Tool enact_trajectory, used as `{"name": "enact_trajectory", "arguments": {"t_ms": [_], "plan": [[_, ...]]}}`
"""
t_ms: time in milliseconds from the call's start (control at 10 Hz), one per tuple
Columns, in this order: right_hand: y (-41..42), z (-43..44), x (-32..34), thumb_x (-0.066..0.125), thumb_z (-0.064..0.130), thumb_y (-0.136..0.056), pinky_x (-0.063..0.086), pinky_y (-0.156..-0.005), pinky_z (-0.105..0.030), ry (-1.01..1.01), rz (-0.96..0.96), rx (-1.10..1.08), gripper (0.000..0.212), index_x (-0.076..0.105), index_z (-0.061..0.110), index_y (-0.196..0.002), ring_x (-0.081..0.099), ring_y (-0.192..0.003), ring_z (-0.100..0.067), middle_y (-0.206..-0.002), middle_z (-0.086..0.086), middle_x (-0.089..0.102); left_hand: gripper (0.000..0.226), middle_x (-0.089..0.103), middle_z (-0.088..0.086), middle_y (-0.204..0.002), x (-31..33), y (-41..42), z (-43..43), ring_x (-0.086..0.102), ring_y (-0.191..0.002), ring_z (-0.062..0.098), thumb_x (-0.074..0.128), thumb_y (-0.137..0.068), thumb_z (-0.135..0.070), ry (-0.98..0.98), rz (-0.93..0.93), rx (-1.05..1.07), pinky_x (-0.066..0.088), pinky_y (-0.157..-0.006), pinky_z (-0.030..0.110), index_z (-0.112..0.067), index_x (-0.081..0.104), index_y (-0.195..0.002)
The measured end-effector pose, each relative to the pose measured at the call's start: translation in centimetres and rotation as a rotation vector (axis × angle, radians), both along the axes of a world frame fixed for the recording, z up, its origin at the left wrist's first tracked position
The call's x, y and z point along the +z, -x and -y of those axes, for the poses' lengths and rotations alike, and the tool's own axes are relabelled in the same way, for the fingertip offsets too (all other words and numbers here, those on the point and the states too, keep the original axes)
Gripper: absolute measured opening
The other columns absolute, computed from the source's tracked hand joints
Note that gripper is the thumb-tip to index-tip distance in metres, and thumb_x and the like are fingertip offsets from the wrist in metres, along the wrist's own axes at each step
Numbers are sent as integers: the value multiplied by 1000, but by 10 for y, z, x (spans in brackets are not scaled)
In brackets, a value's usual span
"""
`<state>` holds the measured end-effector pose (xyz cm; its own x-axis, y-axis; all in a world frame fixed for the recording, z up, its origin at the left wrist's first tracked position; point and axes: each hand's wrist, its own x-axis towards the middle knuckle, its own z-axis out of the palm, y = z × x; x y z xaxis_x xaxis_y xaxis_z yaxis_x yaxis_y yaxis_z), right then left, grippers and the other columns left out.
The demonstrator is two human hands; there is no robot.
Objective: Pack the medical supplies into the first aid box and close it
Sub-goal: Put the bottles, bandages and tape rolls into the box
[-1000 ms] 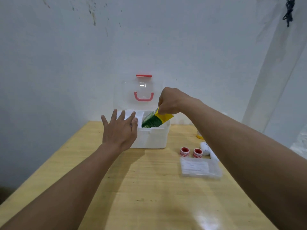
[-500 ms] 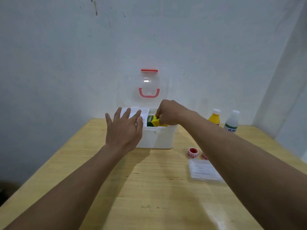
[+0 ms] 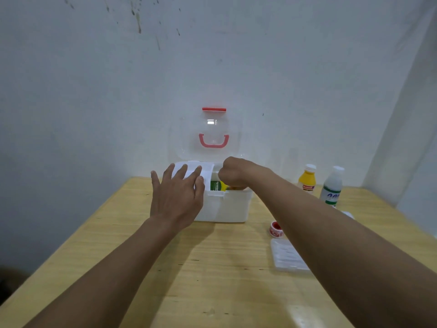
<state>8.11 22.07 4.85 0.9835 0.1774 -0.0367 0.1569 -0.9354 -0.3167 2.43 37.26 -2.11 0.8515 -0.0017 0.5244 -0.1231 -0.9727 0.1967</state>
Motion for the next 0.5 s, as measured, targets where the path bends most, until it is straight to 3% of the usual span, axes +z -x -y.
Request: {"name": "enact_trajectory", "arguments": {"t_ms": [100,200,300,400,500], "plan": [[-1,-6,2,37,8,-97,46,-61,-28,-62,-47,-12,28,46,10,-70,52,-66,-21,-79,-11,51,55,42,-1,-152,0,0,0,22,-147,25,14,-99,-45,2,-4,1,5,-116,60,-37,40,-146],[0,-10,2,40,5,-97,51,-62,-30,-282,-66,-68,30,42,12,-69,49,-59,-16,-74,-8,48,58,44,-1,-151,-1,-1,0,24,-146,26,11,-97,-46,-10,2,6,7,-116,61,-36,41,-146],[1,-11,1,41,5,-97,54,-75,-38,-369,-80,-86,30,40,14,-68,46,-59,-16,-72,-4,45,61,45,-1,-151,0,-1,0,25,-145,25,10,-95,-47,-17,-7,6,6,-116,61,-36,42,-145],[8,-8,5,42,6,-93,50,-74,-37,-290,-15,-51,27,43,13,-67,48,-66,-20,-72,-6,46,59,43,-1,-152,2,1,0,25,-146,26,10,-97,-46,-24,-21,2,5,-116,61,-35,40,-147],[19,3,9,42,14,-93,49,-71,-32,-190,59,17,23,60,4,-82,57,-80,-23,-86,-9,61,54,41,-1,-152,5,2,1,24,-146,25,13,-101,-43,-53,-29,3,5,-115,62,-33,36,-148]]}}
